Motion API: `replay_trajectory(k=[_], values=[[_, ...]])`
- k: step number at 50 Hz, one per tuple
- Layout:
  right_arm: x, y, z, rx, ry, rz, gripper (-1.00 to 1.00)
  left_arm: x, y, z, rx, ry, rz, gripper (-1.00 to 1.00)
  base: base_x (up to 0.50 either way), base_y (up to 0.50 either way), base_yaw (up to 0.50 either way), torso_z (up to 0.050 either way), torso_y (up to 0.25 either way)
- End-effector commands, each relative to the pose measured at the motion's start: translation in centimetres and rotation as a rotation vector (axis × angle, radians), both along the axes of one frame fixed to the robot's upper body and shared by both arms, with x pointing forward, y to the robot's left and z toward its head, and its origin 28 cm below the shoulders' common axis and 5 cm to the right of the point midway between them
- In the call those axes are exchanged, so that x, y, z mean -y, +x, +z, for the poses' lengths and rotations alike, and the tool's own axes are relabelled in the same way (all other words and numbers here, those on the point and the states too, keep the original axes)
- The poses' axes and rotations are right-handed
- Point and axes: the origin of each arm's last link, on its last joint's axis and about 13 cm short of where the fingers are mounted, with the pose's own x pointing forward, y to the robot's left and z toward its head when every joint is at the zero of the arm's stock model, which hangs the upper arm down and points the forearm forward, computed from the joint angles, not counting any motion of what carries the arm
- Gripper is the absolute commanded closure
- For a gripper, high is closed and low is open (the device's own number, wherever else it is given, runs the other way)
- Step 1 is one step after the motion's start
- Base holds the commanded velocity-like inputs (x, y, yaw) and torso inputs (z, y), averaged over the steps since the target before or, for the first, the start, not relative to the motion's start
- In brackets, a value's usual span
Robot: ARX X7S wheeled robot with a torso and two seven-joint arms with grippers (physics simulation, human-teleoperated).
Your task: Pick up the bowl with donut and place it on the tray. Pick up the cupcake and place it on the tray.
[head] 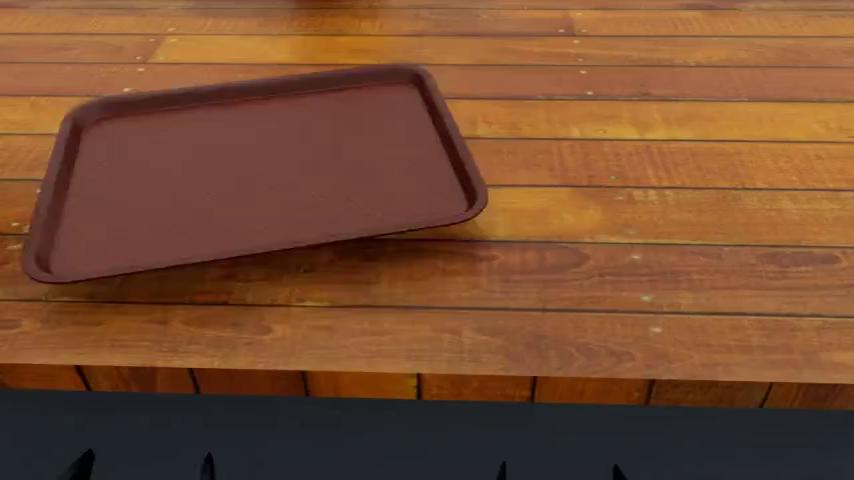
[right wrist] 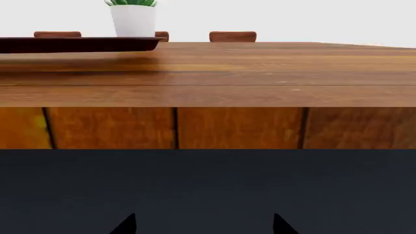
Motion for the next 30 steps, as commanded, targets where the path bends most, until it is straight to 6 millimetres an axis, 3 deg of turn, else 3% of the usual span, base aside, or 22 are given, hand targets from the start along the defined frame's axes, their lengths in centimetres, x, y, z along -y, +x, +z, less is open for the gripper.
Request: replay_trajectory(k=[1,21,30], values=[[-0.01,0.13,-0.26,0.000,0.000,0.000,-1.00,-0.02,0.00,0.06,0.000,0.000,0.000,-1.00,0.00,0.00,0.00,0.000,0.000],[-0.04,-0.10,0.14,0.001,0.004,-0.004,-1.00,-0.01,-0.15,0.29,0.017,-0.004,0.005,-1.00,0.00,0.00,0.00,0.000,0.000],[-0.09,-0.11,0.15,-0.001,0.004,-0.002,-1.00,-0.11,-0.08,0.21,0.007,-0.013,0.009,-1.00,0.00,0.00,0.00,0.050,0.000]])
